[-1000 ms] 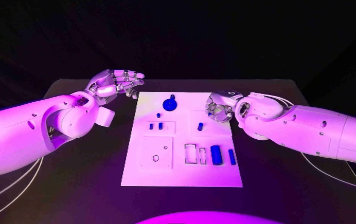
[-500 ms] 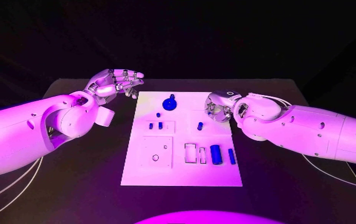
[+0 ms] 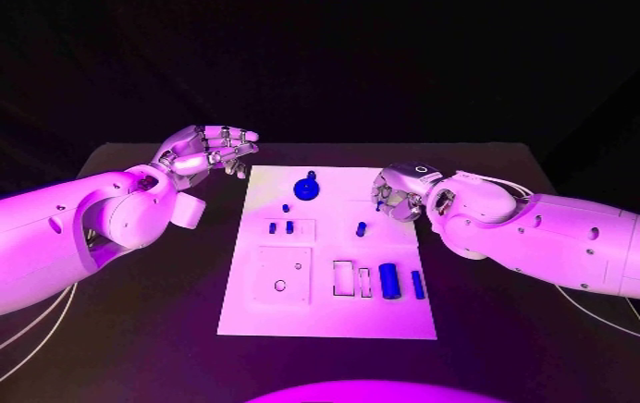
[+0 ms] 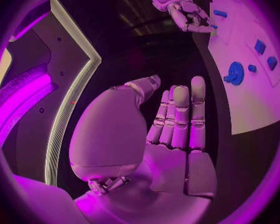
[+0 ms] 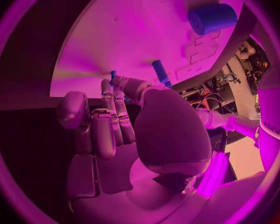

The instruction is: Assemble the parts on the task board

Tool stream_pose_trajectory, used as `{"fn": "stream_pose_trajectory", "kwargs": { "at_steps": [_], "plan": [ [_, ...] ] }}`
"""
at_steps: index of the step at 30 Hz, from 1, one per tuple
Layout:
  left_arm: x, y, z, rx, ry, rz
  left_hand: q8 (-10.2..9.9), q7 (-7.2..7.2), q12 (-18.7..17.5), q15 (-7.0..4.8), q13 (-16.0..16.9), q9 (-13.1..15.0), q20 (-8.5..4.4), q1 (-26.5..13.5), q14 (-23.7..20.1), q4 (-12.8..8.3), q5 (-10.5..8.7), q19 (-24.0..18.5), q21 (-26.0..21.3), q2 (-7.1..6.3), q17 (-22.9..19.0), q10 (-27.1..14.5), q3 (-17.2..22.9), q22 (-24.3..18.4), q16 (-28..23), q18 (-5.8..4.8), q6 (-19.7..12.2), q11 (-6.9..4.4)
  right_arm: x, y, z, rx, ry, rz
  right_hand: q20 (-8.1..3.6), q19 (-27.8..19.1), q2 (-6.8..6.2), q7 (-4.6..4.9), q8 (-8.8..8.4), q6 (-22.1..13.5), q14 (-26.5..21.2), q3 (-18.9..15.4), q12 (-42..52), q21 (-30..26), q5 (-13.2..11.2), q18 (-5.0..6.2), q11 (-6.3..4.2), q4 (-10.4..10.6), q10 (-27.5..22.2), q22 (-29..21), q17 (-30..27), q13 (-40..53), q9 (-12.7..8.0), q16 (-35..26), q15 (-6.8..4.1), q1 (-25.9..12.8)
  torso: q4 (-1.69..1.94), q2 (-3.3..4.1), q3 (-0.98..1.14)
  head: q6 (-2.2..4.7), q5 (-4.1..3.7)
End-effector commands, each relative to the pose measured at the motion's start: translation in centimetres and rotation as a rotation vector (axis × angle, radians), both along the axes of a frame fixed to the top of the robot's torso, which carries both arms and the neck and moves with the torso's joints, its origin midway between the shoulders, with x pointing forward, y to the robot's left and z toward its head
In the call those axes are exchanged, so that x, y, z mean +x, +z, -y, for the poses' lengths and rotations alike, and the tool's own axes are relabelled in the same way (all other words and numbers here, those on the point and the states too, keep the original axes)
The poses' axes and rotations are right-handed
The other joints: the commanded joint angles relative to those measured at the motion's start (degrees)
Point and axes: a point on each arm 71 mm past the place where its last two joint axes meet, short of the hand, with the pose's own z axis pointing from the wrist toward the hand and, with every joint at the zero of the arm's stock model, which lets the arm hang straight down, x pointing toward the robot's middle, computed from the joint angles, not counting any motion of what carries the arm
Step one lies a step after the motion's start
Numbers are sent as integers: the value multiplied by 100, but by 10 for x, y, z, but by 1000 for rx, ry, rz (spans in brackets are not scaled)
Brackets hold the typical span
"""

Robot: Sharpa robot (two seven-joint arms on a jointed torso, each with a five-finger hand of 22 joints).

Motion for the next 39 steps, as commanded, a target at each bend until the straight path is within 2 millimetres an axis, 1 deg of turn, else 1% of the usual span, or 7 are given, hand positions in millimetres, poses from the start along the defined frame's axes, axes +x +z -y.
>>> {"fn": "stream_pose_trajectory", "kwargs": {
  "at_steps": [1,10,18,21,25,31,39],
  "plan": [
    [0,1,1,-8,-8,7,-43,-4,-29,29,-6,-5,13,41,-1,-8,27,35,-32,16,-14,-42,-38,-8,25,85,-40,6,-1,10,0,56,7,63,-46,15,107,0,32,40,375,48,39,43,11,-83,-194,-23,225,15,234,10,4,36,-31,57,1,-2,-1,8,7],
    [0,1,2,-9,-8,9,-50,5,-31,36,-7,-7,17,43,-3,-6,27,38,-36,17,-11,-53,-47,-11,27,85,-56,14,-13,25,-2,144,36,96,-46,22,105,0,33,40,378,52,38,59,10,-87,-194,-25,227,33,251,10,6,47,-31,56,-9,-4,0,15,37],
    [0,1,4,-10,-9,10,-50,5,-31,36,-7,-7,17,43,-3,-6,27,38,-36,17,-11,-53,-47,-11,27,85,-56,14,-32,32,-26,202,110,74,-47,26,101,1,35,40,381,59,36,69,10,-89,-194,-29,230,45,264,11,11,56,-31,54,3,4,4,28,114],
    [1,1,4,-10,-9,10,-54,10,-33,40,-9,-8,20,45,-5,-6,28,39,-39,19,-12,-62,-51,-14,28,84,-65,19,-39,31,-41,217,147,58,-47,20,97,2,36,39,380,63,34,65,9,-87,-194,-33,231,40,262,11,14,56,-31,52,1,-1,0,17,181],
    [1,1,7,-12,-12,11,-54,11,-33,41,-9,-8,21,45,-4,-5,28,40,-40,19,-9,-63,-53,-14,29,84,-66,19,-49,26,-67,233,207,27,-47,15,94,3,36,38,380,65,32,58,9,-85,-194,-35,231,33,257,11,16,54,-31,50,12,1,-8,-7,338],
    [2,0,9,-12,-11,10,-54,11,-33,41,-9,-8,22,45,-4,-5,28,40,-40,19,-8,-64,-54,-14,29,84,-66,20,-62,13,-101,218,283,-33,-47,-3,94,8,33,27,376,77,22,37,8,-78,-189,-41,225,11,238,10,21,46,-29,47,16,3,-7,-33,524],
    [2,0,14,-12,-13,9,-53,13,-33,44,-10,-7,24,45,-13,-4,28,40,-43,19,-23,-68,-58,-16,24,84,-67,22,-71,-4,-129,177,338,-93,-47,-16,95,11,32,21,374,81,18,20,8,-73,-187,-43,221,-7,230,9,23,43,-28,44,28,6,-24,-107,674]
  ]
}}
